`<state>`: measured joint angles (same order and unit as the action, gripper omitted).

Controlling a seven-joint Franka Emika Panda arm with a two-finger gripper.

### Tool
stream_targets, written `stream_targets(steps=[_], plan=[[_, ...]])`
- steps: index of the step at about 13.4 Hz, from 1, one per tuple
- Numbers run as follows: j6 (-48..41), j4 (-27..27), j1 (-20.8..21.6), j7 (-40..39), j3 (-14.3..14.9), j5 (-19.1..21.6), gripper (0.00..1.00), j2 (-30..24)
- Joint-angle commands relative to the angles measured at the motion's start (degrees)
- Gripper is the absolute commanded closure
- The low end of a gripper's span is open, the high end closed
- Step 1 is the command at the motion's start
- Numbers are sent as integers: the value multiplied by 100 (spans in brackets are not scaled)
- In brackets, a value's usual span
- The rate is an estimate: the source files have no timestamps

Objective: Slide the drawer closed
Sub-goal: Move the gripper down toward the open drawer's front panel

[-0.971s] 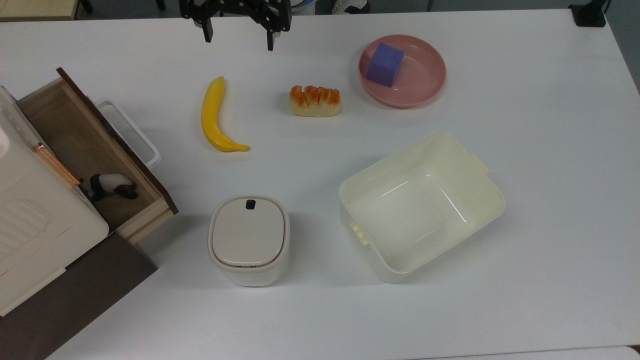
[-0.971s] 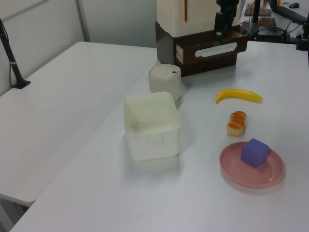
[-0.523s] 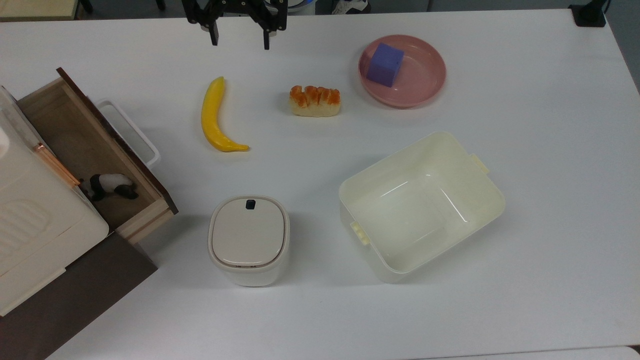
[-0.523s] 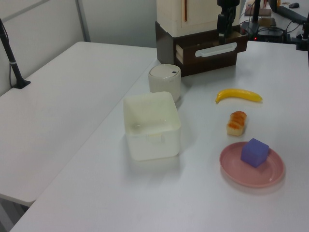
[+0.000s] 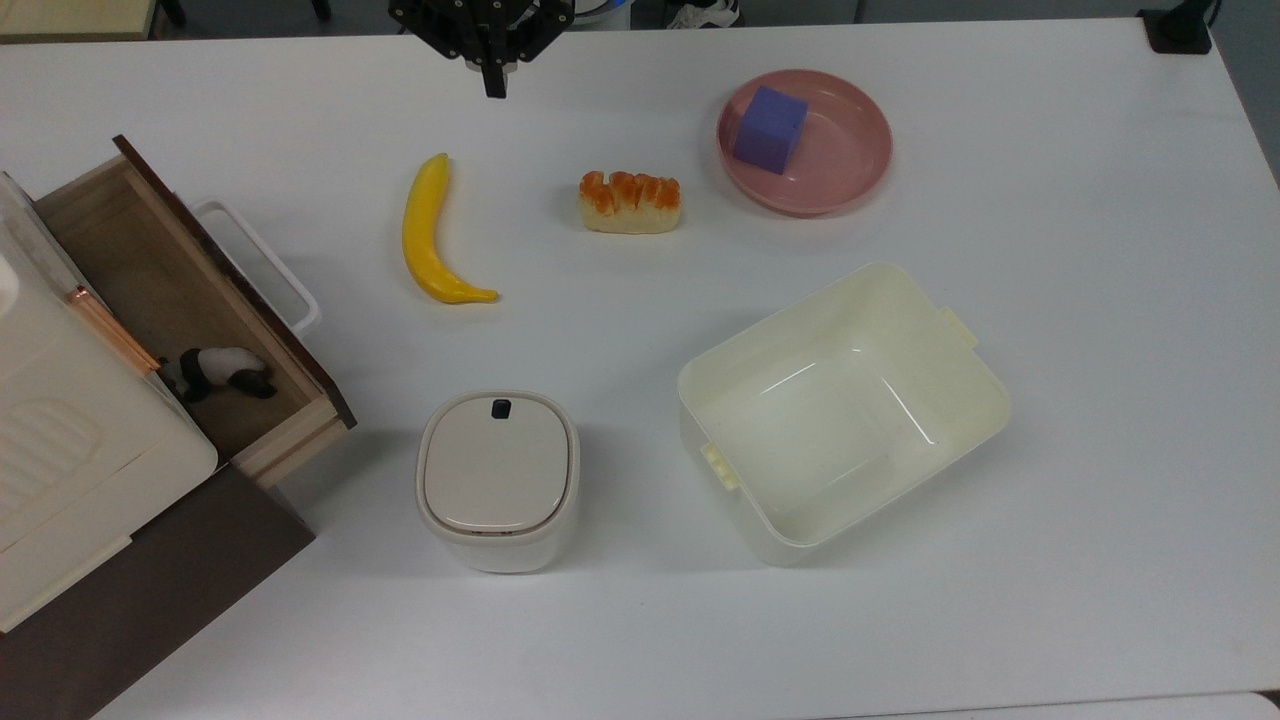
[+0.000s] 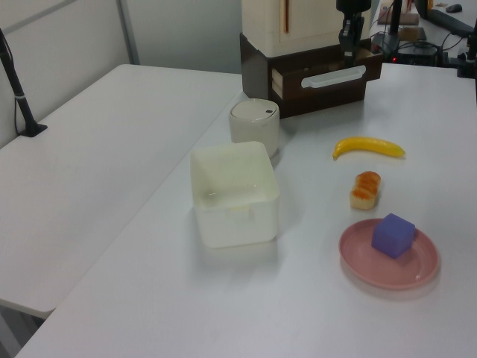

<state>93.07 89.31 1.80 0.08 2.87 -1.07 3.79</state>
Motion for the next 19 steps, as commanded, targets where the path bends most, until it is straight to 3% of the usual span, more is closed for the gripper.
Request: stream_targets(steps=[1, 5, 11, 19], plan=[[-113, 43, 4, -105, 64, 134, 100, -54], [18, 96, -197, 237, 91, 134, 100, 173], [1150, 358, -575, 1854, 99, 108, 100, 938], [2355, 342, -1348, 2137, 108, 64, 100, 1589]])
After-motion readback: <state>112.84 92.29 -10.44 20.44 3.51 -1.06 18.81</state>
